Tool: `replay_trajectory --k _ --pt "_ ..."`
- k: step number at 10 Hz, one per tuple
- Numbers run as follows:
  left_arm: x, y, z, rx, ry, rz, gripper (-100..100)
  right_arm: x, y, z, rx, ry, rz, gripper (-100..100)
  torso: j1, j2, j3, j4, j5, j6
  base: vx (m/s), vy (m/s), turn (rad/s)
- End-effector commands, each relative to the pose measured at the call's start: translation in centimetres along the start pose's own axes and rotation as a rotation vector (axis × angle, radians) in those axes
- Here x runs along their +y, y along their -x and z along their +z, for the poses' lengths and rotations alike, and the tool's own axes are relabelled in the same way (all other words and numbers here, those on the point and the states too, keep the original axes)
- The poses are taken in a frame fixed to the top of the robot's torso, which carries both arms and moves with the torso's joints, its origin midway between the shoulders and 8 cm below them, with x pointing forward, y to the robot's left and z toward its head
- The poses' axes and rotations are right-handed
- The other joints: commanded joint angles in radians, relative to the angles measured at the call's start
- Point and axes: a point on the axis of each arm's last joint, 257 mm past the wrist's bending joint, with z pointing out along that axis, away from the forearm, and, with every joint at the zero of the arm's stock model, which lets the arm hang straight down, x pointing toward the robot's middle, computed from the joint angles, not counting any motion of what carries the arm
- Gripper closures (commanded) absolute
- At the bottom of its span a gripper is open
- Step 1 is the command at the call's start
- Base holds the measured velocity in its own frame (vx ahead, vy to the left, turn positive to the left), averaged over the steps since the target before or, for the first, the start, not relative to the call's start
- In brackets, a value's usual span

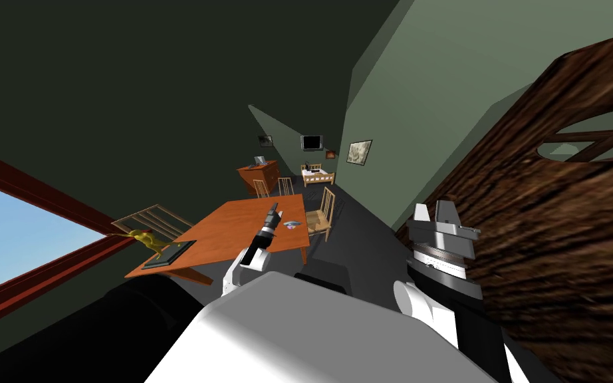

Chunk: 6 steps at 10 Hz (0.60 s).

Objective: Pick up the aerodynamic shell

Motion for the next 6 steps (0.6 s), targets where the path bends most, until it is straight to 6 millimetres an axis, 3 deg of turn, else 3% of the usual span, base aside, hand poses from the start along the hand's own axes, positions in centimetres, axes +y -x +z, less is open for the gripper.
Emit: replay_trajectory --k 1,4,5,6 --pt "2.8 1.3 0.1 -0.017 0.077 0.013 -100 0.0 0.0 0.0 0.0 0.0 0.0 0 0.0 0.0 0.0 0.0 0.0 0.0 0.07 -0.185 0.017" --pt "5.1 2.4 0.0 -0.033 0.148 0.021 -100 0.0 0.0 0.0 0.0 0.0 0.0 0 0.002 -0.001 -0.001 0.0 0.0 0.0 0.063 -0.116 0.015" --pt "7.0 3.6 -0.1 -0.047 0.2 0.029 -100 0.0 0.0 0.0 0.0 0.0 0.0 0 0.003 -0.001 -0.001 0.0 0.001 0.0 0.068 -0.123 0.015" --pt "7.1 3.6 -0.2 -0.048 0.207 0.029 -100 0.0 0.0 0.0 0.0 0.0 0.0 0 0.002 -0.001 -0.001 0.0 0.001 0.0 0.052 -0.117 0.017"
